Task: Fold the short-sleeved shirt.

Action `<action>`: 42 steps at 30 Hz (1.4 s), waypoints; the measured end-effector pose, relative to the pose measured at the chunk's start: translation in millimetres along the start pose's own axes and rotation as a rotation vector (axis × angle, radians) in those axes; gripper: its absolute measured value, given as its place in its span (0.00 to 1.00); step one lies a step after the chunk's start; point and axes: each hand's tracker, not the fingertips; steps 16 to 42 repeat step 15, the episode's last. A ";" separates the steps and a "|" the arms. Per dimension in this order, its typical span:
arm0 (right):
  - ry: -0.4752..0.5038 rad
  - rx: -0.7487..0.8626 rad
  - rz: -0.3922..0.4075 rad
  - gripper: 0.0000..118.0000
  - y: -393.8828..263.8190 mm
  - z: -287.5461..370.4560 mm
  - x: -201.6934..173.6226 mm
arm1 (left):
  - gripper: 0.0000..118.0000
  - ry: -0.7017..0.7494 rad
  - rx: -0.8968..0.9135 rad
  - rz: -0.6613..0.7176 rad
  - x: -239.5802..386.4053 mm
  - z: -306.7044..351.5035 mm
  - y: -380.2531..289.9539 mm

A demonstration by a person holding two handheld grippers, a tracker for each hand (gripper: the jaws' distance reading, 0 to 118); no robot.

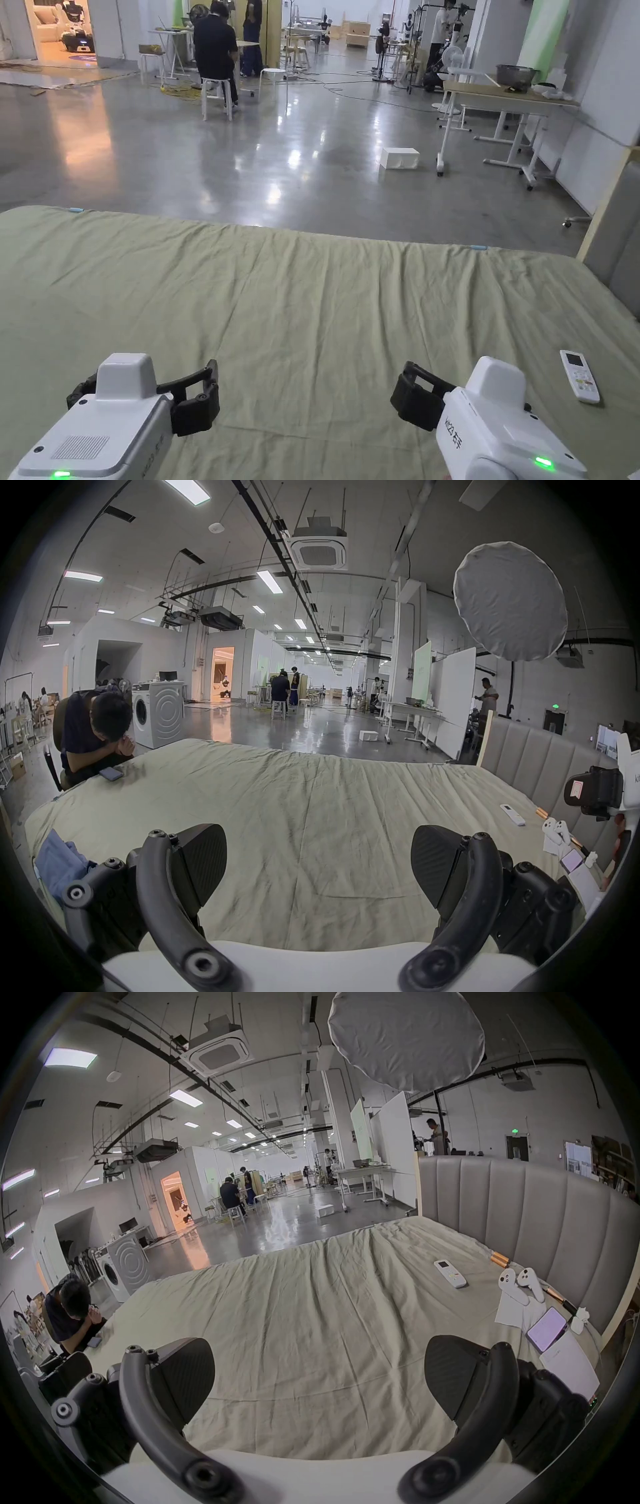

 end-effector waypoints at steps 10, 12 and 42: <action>0.025 -0.029 -0.007 0.99 2.2 -5.9 4.4 | 0.91 -0.008 -0.020 -0.018 -0.5 -1.0 -5.5; -0.003 -0.058 0.016 0.99 2.3 -10.6 4.2 | 0.91 -0.009 -0.022 -0.019 -0.6 -0.6 -6.6; 0.009 -0.040 0.007 0.99 -0.8 -10.3 5.6 | 0.91 -0.012 -0.029 -0.022 -0.9 -1.2 -6.8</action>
